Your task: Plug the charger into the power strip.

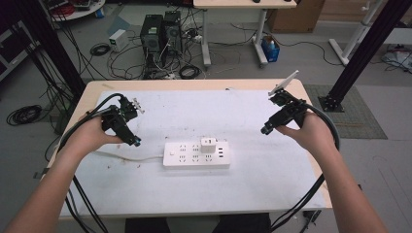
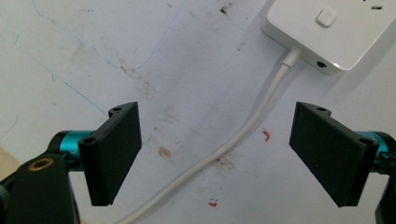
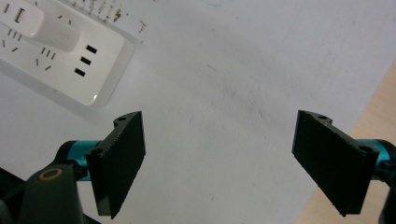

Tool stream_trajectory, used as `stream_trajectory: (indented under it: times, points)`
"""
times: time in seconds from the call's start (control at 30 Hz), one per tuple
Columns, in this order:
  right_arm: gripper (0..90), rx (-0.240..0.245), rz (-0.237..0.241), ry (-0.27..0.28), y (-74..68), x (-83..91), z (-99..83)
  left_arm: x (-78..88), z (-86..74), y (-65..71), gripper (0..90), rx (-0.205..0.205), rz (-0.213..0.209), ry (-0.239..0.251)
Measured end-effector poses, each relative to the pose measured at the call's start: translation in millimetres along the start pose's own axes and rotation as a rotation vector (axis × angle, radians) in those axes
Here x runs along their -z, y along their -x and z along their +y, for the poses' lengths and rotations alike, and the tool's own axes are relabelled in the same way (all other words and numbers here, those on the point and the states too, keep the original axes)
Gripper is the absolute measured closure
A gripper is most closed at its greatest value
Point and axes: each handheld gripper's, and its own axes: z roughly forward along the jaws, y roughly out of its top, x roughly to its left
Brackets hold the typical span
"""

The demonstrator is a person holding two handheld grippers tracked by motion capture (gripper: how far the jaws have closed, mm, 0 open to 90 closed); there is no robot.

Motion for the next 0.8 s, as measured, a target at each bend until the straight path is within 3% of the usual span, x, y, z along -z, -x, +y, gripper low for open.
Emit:
stream_trajectory:
  times: [0.33, 0.8]
  points:
    - [16.9, -0.018, 0.01, -0.013, 5.3, -2.3, -7.1, 2.3, 2.9, 5.2, 16.9, -0.004, 0.007, -0.007]
    - [16.9, 0.004, 0.012, -0.008, 3.4, -4.9, -4.5, 1.9, 0.8, 7.3, 16.9, -0.009, 0.006, -0.004]
